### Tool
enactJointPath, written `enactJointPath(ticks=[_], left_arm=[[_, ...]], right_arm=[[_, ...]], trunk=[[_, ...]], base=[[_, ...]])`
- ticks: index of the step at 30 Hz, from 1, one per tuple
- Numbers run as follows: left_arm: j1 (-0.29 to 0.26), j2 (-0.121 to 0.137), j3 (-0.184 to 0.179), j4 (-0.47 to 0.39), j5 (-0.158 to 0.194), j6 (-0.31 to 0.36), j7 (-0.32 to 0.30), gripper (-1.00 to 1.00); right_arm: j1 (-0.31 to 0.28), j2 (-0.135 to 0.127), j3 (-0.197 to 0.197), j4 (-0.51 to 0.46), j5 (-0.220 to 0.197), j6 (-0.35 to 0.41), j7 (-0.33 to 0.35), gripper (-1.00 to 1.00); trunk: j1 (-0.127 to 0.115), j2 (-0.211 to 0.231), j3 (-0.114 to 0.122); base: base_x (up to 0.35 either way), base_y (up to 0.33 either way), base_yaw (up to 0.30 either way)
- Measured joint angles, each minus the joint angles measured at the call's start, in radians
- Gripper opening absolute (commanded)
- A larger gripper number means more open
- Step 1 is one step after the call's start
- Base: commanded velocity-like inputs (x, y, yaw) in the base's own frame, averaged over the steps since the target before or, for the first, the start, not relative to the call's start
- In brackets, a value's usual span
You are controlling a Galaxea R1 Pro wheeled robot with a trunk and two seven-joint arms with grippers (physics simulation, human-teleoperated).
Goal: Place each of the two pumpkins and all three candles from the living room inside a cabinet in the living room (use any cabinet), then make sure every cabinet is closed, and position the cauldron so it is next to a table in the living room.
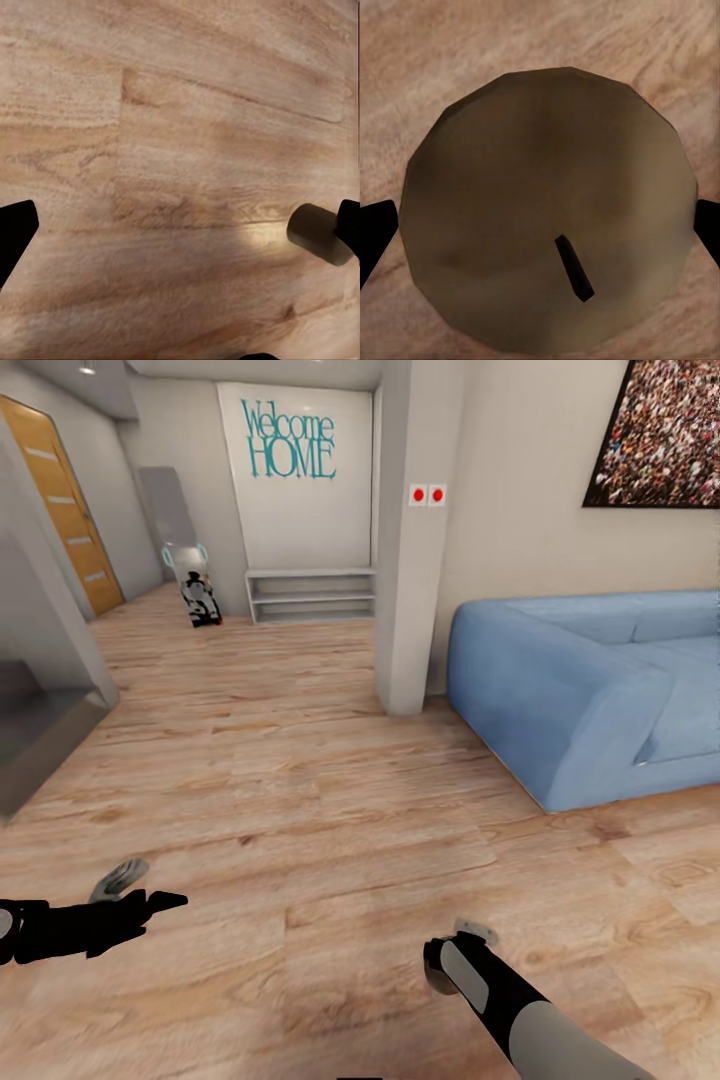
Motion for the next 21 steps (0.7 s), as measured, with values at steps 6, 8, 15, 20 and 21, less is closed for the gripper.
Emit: enactJointPath(ticks=[6, 8, 15, 20, 21], left_arm=[[-0.001, -0.003, 0.000, 0.000, -0.047, -0.006, 0.002, 1.00], [-0.002, -0.019, 0.000, 0.001, -0.082, -0.010, 0.003, 1.00], [-0.003, -0.108, 0.002, 0.004, -0.242, -0.013, 0.130, 1.00], [-0.005, -0.173, 0.004, 0.020, -0.304, -0.013, 0.294, 1.00], [-0.006, -0.180, 0.004, 0.031, -0.311, -0.014, 0.316, 1.00]], right_arm=[[0.000, 0.001, 0.000, 0.000, 0.003, 0.000, 0.000, -1.00], [0.000, 0.001, 0.000, 0.000, 0.003, 0.000, 0.000, -1.00], [0.000, 0.001, 0.000, 0.000, 0.004, 0.000, 0.000, -1.00], [0.000, 0.000, -0.002, 0.000, 0.003, 0.000, 0.000, -1.00], [0.000, -0.001, -0.003, 0.000, 0.002, 0.001, 0.000, -1.00]], trunk=[[-0.003, 0.001, 0.023], [-0.004, 0.002, 0.031], [-0.007, 0.004, 0.058], [-0.019, 0.025, 0.075], [-0.023, 0.032, 0.078]], base=[[0.000, 0.000, 0.000], [0.000, 0.000, 0.000], [0.000, 0.000, 0.000], [0.000, 0.000, -0.070], [0.000, 0.000, -0.197]])
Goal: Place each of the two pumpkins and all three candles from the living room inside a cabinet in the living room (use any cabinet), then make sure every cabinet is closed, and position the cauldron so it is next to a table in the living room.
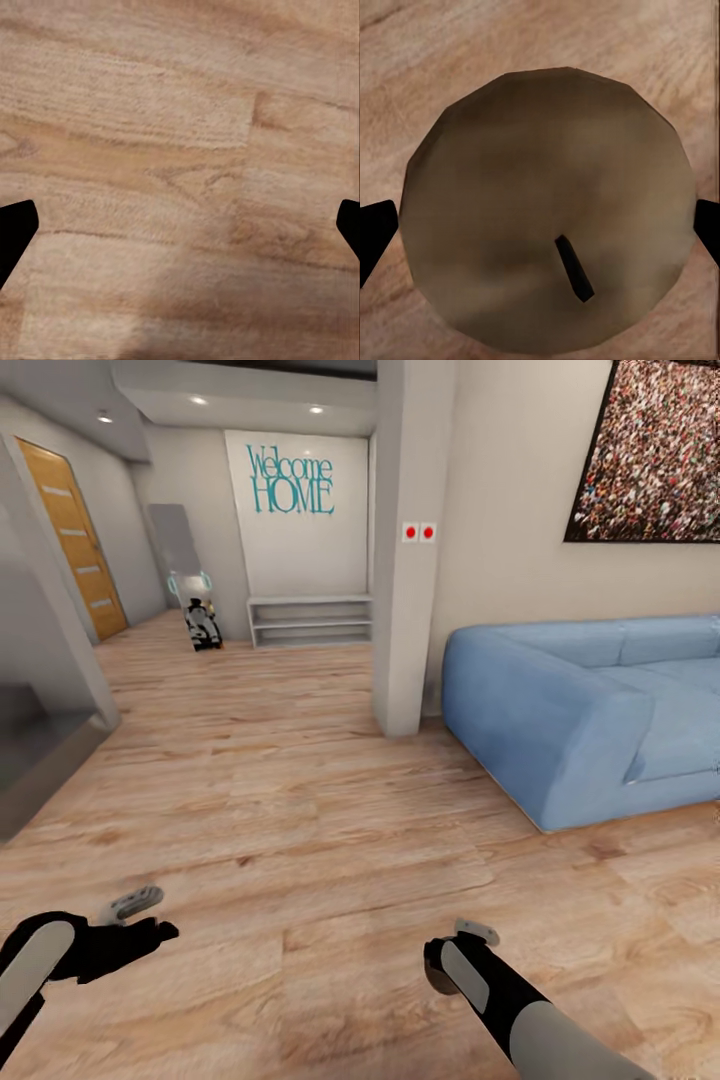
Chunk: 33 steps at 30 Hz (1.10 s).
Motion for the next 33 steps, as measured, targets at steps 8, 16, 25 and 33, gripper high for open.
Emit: enactJointPath(ticks=[8, 16, 25, 33], left_arm=[[-0.030, -0.073, 0.000, 0.081, -0.153, -0.003, 0.041, 1.00], [-0.070, -0.129, 0.001, 0.175, -0.295, -0.003, 0.041, 1.00], [-0.075, -0.144, 0.002, 0.175, -0.303, -0.004, 0.041, 1.00], [-0.075, -0.145, 0.003, 0.170, -0.301, -0.002, 0.030, 1.00]], right_arm=[[0.000, -0.005, -0.001, 0.000, -0.007, 0.001, 0.002, -1.00], [0.000, -0.006, -0.002, 0.000, -0.009, 0.001, 0.001, -1.00], [0.000, -0.006, -0.004, 0.000, -0.010, 0.024, 0.003, -1.00], [0.000, -0.005, -0.004, 0.000, -0.011, 0.025, 0.003, -1.00]], trunk=[[-0.031, 0.056, 0.025], [-0.061, 0.112, 0.050], [-0.081, 0.147, 0.066], [-0.081, 0.147, 0.066]], base=[[0.000, 0.000, -0.263], [0.000, 0.000, -0.276], [0.000, 0.000, -0.277], [-0.020, 0.007, -0.278]])
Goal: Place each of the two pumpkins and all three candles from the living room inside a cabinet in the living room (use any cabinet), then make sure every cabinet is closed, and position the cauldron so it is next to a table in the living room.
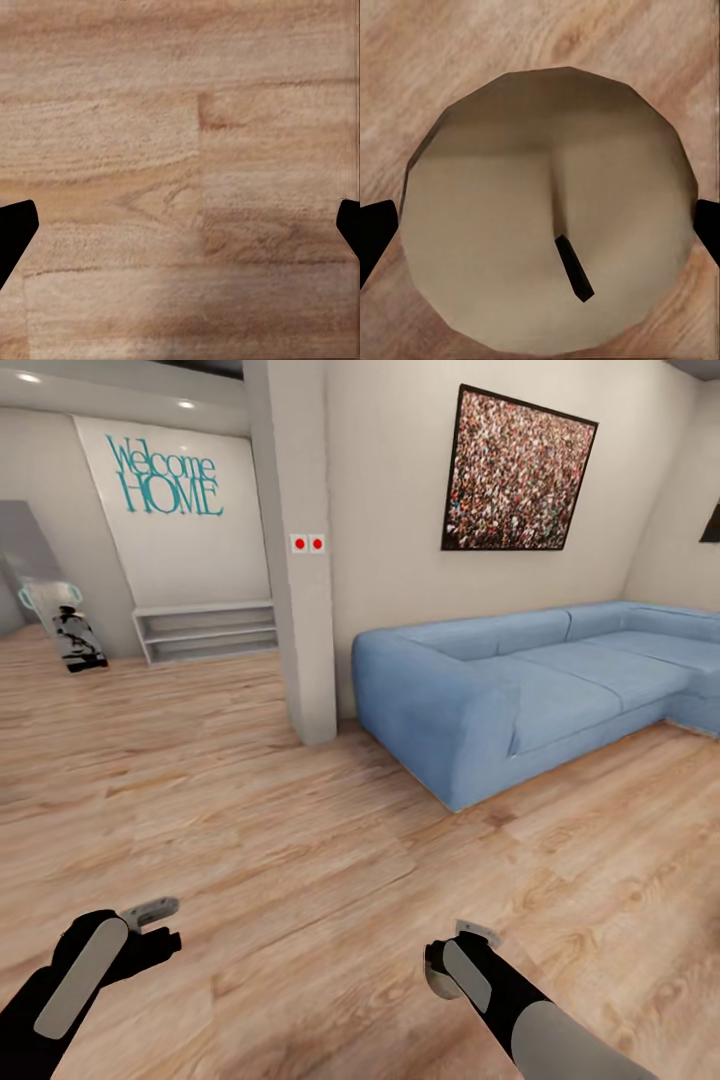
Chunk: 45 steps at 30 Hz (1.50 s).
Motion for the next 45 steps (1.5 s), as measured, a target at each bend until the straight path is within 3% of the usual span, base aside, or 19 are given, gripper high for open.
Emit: enactJointPath(ticks=[20, 31, 45], left_arm=[[-0.003, 0.000, 0.007, -0.056, 0.008, 0.005, 0.003, 1.00], [-0.003, 0.000, 0.006, -0.065, 0.010, 0.006, 0.001, 1.00], [-0.003, 0.000, 0.006, -0.064, 0.024, 0.007, 0.000, 1.00]], right_arm=[[0.000, -0.001, 0.000, 0.000, -0.002, 0.000, 0.000, -1.00], [0.000, 0.006, 0.001, -0.001, -0.001, -0.001, 0.002, -1.00], [0.000, 0.005, 0.004, -0.023, 0.002, 0.049, 0.009, -1.00]], trunk=[[0.000, 0.000, 0.000], [-0.042, 0.077, 0.033], [-0.096, 0.175, 0.059]], base=[[-0.048, 0.027, -0.278], [0.000, 0.000, -0.092], [0.000, 0.000, 0.000]])
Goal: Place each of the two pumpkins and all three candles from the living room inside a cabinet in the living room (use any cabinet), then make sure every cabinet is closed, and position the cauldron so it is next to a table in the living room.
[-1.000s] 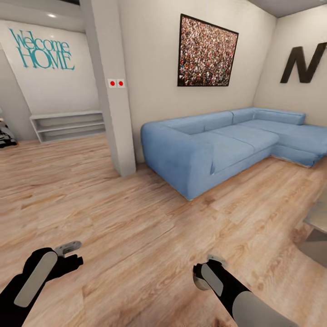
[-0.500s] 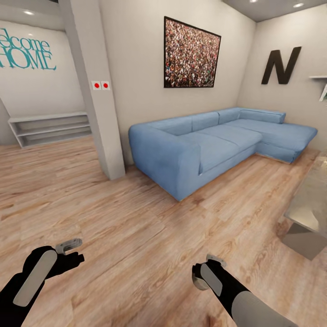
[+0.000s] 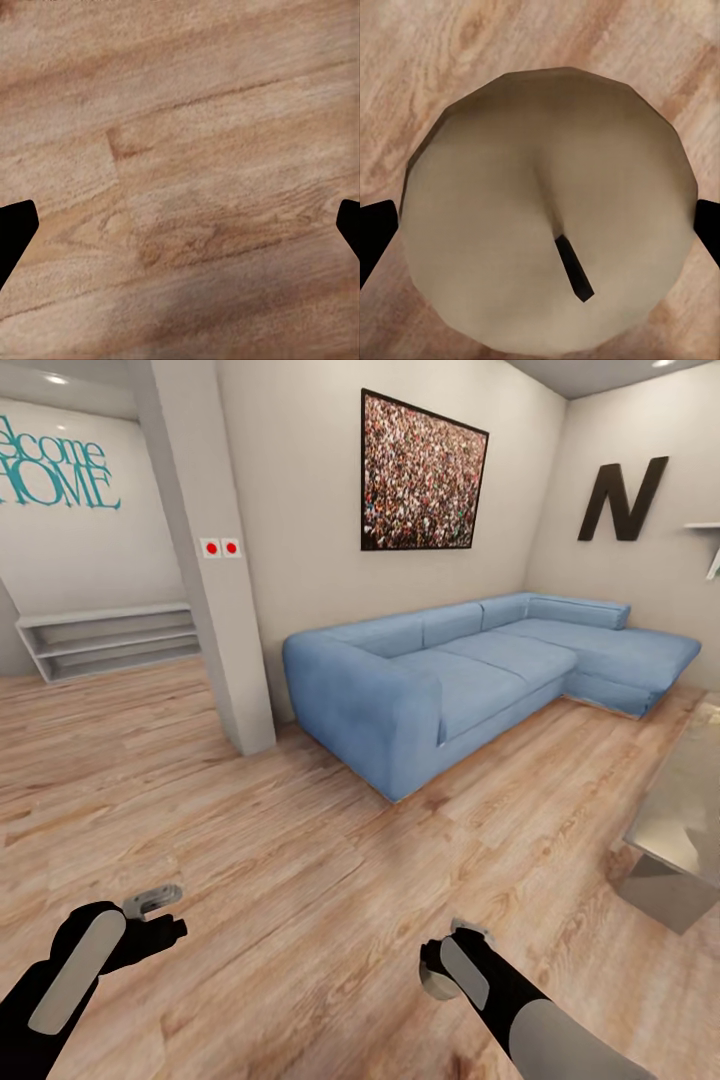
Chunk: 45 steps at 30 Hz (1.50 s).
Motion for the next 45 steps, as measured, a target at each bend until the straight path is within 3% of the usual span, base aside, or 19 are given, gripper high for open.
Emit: enactJointPath(ticks=[8, 45], left_arm=[[0.000, 0.000, 0.000, 0.001, 0.003, 0.001, 0.000, 1.00], [-0.001, 0.000, 0.000, 0.001, 0.004, 0.002, -0.002, 1.00]], right_arm=[[0.000, 0.001, -0.001, -0.002, 0.000, 0.000, 0.000, -1.00], [0.000, -0.004, -0.003, 0.000, -0.003, 0.001, 0.006, -1.00]], trunk=[[-0.031, 0.056, 0.024], [-0.173, 0.315, 0.140]], base=[[-0.100, 0.000, -0.143], [-0.028, 0.006, -0.278]])
